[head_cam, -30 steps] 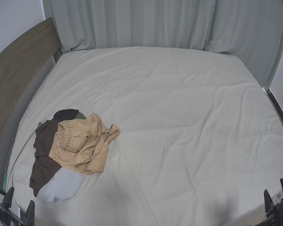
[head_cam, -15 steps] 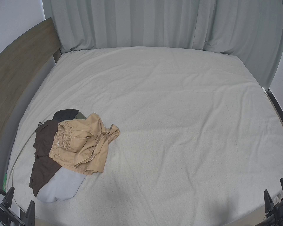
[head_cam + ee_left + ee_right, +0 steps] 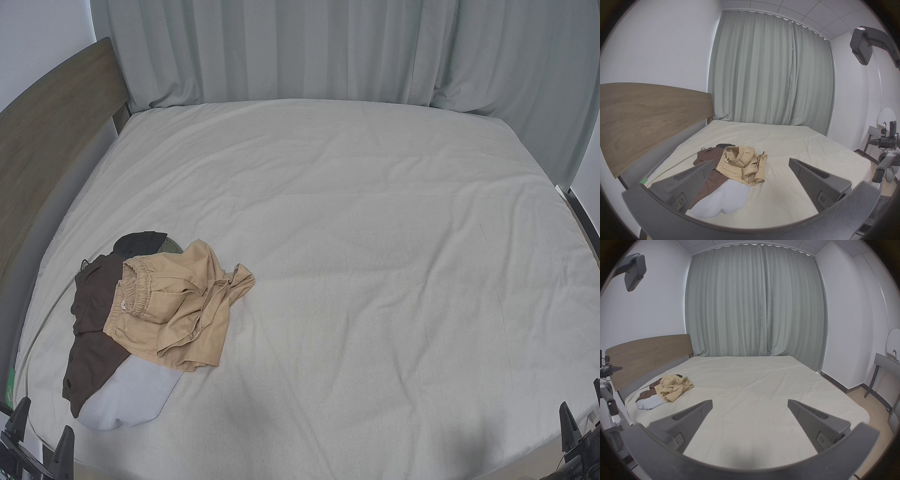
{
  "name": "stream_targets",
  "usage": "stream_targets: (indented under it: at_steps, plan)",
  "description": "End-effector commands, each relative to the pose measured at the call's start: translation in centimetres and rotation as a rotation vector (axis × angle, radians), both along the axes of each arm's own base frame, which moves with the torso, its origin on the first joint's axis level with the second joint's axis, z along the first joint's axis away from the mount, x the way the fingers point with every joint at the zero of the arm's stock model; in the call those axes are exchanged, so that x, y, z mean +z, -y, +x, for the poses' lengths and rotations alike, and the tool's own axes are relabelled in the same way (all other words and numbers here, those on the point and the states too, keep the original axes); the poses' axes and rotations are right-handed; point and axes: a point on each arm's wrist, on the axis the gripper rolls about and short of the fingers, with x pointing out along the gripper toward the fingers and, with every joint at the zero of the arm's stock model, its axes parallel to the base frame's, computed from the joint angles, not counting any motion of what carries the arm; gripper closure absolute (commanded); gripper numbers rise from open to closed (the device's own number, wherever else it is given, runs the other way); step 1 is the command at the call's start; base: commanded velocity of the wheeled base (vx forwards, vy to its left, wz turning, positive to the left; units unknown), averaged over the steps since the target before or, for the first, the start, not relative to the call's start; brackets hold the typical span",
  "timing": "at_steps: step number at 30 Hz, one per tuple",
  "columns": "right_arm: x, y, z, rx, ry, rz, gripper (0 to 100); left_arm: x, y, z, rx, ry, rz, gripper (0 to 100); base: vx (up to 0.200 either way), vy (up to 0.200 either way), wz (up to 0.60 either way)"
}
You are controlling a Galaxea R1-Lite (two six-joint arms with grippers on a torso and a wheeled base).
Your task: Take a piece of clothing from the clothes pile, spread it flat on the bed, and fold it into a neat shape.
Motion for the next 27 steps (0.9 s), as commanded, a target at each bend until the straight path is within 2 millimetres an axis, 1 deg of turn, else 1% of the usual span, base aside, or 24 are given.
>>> stream_targets:
  at_steps: [1, 27]
  plan:
    - [-0.53, 0.00, 0.01, 0.000, -0.001, -0.001, 0, -0.51, 0.00, 0.01, 0.002, 0.000, -0.003, 0, 0.000, 0.000, 0.00]
    - [-0.53, 0.00, 0.01, 0.000, -0.001, -0.001, 0, -0.51, 0.00, 0.01, 0.001, 0.001, 0.013, 0, 0.000, 0.000, 0.00]
